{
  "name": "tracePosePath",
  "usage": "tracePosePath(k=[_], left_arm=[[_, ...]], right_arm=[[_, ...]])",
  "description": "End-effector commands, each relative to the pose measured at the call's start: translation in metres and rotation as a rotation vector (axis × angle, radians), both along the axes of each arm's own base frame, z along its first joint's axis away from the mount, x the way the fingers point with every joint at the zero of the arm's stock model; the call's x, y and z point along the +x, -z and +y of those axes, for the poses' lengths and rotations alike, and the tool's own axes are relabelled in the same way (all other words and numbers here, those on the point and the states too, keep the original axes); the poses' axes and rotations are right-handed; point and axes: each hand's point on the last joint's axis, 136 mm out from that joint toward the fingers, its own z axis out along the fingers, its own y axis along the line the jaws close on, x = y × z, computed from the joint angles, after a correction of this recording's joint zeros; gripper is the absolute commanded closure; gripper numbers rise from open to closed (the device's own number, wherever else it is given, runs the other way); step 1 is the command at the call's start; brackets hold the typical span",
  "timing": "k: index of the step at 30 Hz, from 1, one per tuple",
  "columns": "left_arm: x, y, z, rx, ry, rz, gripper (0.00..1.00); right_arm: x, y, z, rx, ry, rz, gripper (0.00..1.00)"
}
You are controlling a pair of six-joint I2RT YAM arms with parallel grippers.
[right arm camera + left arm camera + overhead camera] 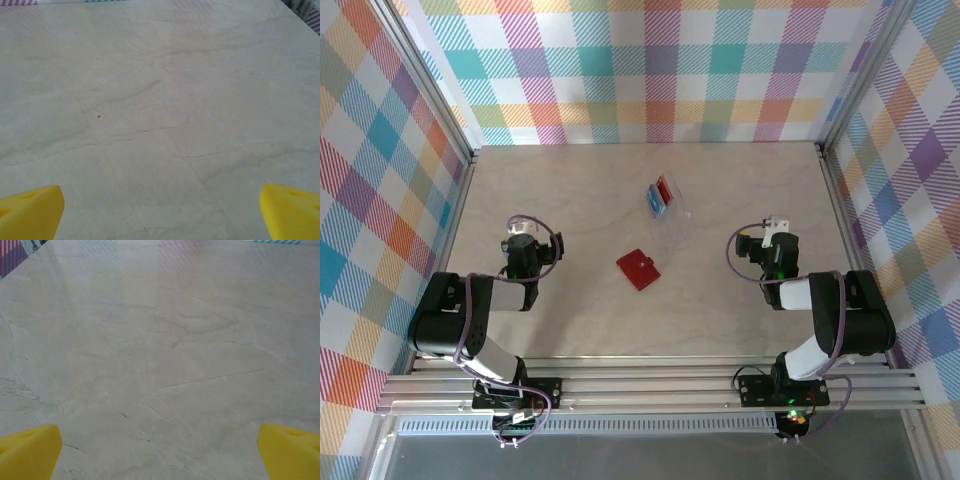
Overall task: Put the credit cards into the card holder
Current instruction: Move the card holder to the bottom-center of the table.
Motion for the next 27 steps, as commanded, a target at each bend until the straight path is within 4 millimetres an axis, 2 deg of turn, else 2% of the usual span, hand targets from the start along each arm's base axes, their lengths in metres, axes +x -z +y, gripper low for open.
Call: tracePosePath(k=[1,25,27], left_arm=[[0.005,-0.006,-0.002,0.002,0.007,-0.018,0.00],[0.006,-0.006,-0.002,-0.008,0.016,-0.018,0.00],[0.010,-0.013,-0.012,0.004,0.066,0.021,0.00]], right_arm=[[0.010,-0.019,0.001,0.022,-0.005,-0.065,0.00],[0.010,-0.018,0.001,0.026,-0.004,-0.063,0.00],[0.008,-0.024,-0.005,0.014,0.036,-0.083,0.00]])
